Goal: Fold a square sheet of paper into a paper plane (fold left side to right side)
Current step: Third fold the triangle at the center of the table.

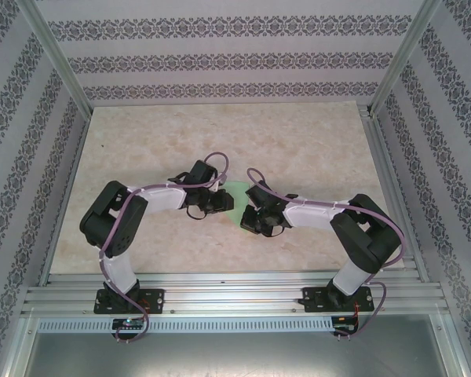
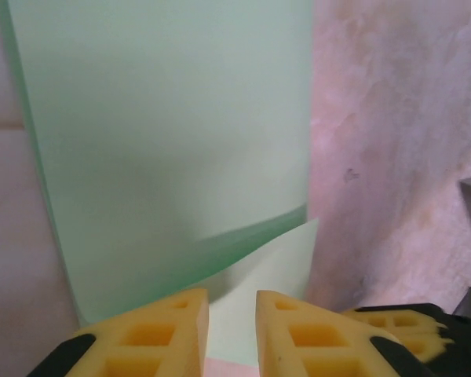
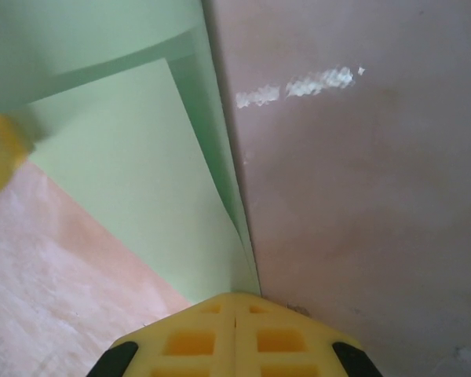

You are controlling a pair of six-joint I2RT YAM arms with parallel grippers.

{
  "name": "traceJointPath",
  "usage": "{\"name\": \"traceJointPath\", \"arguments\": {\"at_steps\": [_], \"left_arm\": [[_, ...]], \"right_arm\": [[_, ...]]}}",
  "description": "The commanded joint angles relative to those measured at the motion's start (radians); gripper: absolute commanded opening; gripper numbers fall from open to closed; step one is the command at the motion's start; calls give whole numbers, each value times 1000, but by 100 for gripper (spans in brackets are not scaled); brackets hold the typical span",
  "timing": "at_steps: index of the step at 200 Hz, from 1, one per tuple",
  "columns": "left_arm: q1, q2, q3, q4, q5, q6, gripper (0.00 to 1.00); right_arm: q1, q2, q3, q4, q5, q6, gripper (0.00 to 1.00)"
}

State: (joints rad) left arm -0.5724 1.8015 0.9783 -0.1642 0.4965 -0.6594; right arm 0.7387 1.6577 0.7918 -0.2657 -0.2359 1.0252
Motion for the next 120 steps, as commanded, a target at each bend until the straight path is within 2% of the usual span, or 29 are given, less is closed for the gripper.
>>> {"name": "traceJointPath", "arguments": {"at_steps": [1,44,120], "left_arm": [[-6,-88,-23,-26,-7,17,23],[-47,-112,-93,66,69,-43,19],[-102,18,-91,190,52,-121,15]], "right_arm": [[12,38,-53,-96,14,-7,5],[8,42,-43,-112,20,-20,5],[11,48,-25,-160,47,-34,4]]}}
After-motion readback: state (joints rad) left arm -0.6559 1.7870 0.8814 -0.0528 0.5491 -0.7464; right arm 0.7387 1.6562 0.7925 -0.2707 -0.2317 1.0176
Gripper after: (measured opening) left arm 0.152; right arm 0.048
